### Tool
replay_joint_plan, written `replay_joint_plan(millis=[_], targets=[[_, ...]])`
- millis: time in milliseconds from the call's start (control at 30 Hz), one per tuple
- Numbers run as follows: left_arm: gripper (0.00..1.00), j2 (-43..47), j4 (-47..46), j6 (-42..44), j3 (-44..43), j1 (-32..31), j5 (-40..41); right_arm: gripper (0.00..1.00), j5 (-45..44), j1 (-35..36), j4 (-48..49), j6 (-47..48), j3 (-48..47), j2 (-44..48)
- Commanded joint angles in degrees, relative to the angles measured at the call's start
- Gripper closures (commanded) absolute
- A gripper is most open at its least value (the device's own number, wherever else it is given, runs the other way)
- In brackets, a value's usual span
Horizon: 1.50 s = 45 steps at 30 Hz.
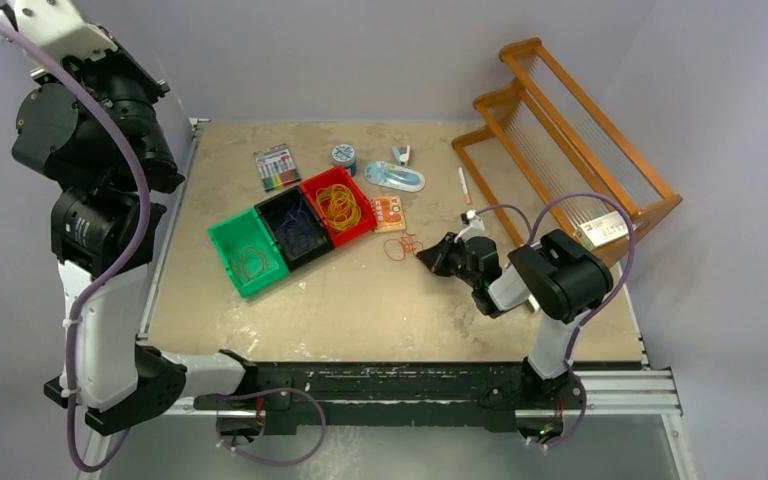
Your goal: Untangle the cables
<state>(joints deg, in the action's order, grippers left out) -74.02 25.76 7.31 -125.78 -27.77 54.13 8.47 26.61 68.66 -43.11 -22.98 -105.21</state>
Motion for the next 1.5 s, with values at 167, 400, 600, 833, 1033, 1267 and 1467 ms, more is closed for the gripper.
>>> replay_joint_plan(millis=[167,400,600,833,1033,1267,1467], targets=[[1.0,-2.86,5.98,-4.57,2.41,0.33,-1.56,1.0,1.1,-0.03,-2.61,5.1,0.1,8.94],[1.0,-2.7,8.72,-8.4,6.38,0.35,-1.75,0.83,-4.35,-0.03,-16.89,11.44,-1.57,21.3],[1.0,-2.24,9.05,-10.24,9.23,0.3,-4.15,0.55,-10.58,-0.04,-27.51,14.6,-2.6,32.97],[1.0,-2.7,12.2,-12.57,12.44,0.34,-2.62,0.44,-13.37,-0.01,-31.54,17.47,-4.93,39.63],[1.0,-1.94,12.9,-13.39,14.65,0.35,0.36,0.43,-12.82,-0.01,-29.64,19.45,-6.39,37.52],[1.0,0.66,15.39,-15.56,22.98,0.3,6.79,0.42,-11.37,0.0,-28.76,19.38,-6.68,36.39],[1.0,4.13,17.9,-19.65,31.86,0.42,9.27,0.41,-11.63,0.01,-28.94,19.78,-6.93,36.03]])
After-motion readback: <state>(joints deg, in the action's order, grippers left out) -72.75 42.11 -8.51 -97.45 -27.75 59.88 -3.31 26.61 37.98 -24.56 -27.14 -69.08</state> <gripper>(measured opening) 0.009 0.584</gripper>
